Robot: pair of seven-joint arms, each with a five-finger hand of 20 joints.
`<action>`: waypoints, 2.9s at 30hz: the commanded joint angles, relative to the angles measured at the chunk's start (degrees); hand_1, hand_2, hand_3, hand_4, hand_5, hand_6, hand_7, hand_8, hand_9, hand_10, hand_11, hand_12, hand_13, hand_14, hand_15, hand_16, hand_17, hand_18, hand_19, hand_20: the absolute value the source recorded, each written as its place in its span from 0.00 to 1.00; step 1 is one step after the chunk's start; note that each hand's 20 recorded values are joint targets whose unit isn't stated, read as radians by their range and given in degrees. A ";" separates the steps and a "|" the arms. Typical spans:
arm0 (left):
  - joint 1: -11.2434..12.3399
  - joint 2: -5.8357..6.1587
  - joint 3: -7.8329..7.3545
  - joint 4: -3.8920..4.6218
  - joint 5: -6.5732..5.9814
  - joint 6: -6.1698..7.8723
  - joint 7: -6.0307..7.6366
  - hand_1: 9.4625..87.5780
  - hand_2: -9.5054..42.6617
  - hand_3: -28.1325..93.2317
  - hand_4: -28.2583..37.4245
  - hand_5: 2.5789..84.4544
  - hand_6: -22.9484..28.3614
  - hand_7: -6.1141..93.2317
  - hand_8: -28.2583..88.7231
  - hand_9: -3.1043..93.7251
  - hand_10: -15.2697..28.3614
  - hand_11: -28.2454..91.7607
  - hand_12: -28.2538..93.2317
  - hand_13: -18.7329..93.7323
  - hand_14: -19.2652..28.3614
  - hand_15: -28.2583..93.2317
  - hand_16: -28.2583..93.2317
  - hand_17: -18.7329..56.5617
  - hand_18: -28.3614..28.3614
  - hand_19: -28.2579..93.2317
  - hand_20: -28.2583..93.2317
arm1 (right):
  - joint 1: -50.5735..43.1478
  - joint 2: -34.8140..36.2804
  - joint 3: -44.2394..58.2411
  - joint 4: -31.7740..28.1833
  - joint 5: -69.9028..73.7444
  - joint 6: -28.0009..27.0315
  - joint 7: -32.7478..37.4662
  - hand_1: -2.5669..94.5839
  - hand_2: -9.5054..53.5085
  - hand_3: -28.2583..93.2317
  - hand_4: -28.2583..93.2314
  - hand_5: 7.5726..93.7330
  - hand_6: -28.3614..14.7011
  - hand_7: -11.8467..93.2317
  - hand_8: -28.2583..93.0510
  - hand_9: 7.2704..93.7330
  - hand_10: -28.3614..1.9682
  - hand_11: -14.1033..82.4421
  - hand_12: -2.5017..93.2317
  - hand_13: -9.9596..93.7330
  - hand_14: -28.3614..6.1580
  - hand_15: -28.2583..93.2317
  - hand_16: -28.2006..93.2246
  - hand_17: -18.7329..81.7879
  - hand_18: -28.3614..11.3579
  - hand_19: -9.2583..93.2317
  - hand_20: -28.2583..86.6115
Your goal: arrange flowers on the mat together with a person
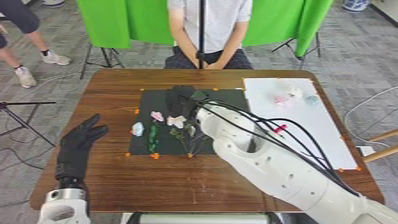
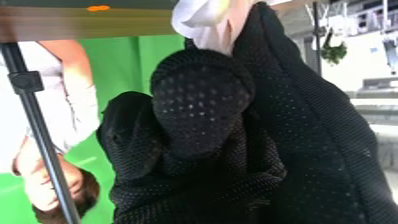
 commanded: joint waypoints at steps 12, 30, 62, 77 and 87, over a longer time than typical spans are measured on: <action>0.26 -0.30 0.18 0.34 -0.04 -1.11 -0.15 0.15 0.21 0.80 0.02 0.56 0.50 0.18 0.19 0.56 0.69 0.41 0.35 0.51 0.77 0.40 0.23 0.33 0.70 0.32 0.36 | 0.58 -1.61 -0.18 2.15 -5.26 -3.58 -1.38 0.59 0.00 0.67 0.08 0.80 0.74 0.28 0.27 0.94 0.65 0.26 0.33 1.00 0.83 0.67 0.41 0.79 0.38 1.00 0.54; 1.06 -0.54 -0.06 -0.07 0.03 -0.90 0.13 0.15 0.21 0.80 0.02 0.56 0.49 0.19 0.19 0.56 0.69 0.41 0.35 0.51 0.77 0.40 0.23 0.33 0.70 0.33 0.36 | 0.80 0.33 3.13 -1.11 -8.19 -5.62 -1.79 0.43 0.00 0.79 0.04 0.67 0.76 0.27 0.14 0.85 0.58 0.31 0.22 1.00 0.80 0.63 0.44 0.78 0.38 1.00 0.52; 2.31 -1.44 -0.30 -0.98 0.90 -1.77 0.20 0.15 0.21 0.80 0.03 0.56 0.50 0.18 0.19 0.56 0.69 0.41 0.35 0.51 0.77 0.40 0.23 0.33 0.70 0.32 0.36 | -65.44 -9.51 67.38 -26.62 81.41 2.25 -27.76 0.05 0.20 0.85 0.08 0.35 0.65 0.17 0.18 0.34 0.45 0.18 0.13 0.34 0.49 0.27 0.31 0.36 0.39 0.10 0.44; 2.38 -1.77 0.20 -1.19 2.25 -2.21 -0.28 0.15 0.21 0.80 0.03 0.56 0.50 0.18 0.19 0.56 0.70 0.41 0.35 0.51 0.77 0.40 0.23 0.33 0.70 0.32 0.36 | -68.32 -13.14 68.19 -26.73 78.06 5.23 -30.50 0.06 0.17 0.87 0.08 0.39 0.66 0.19 0.17 0.38 0.47 0.19 0.13 0.37 0.50 0.30 0.30 0.37 0.39 0.10 0.45; 1.23 -1.33 0.45 -0.81 2.16 -2.60 -0.80 0.15 0.21 0.80 0.03 0.56 0.50 0.18 0.19 0.56 0.69 0.41 0.35 0.51 0.77 0.40 0.23 0.33 0.70 0.33 0.36 | -68.28 -13.55 68.64 -26.60 77.55 5.38 -30.78 0.07 0.15 0.88 0.08 0.40 0.66 0.20 0.17 0.39 0.47 0.19 0.13 0.38 0.48 0.31 0.30 0.37 0.38 0.10 0.45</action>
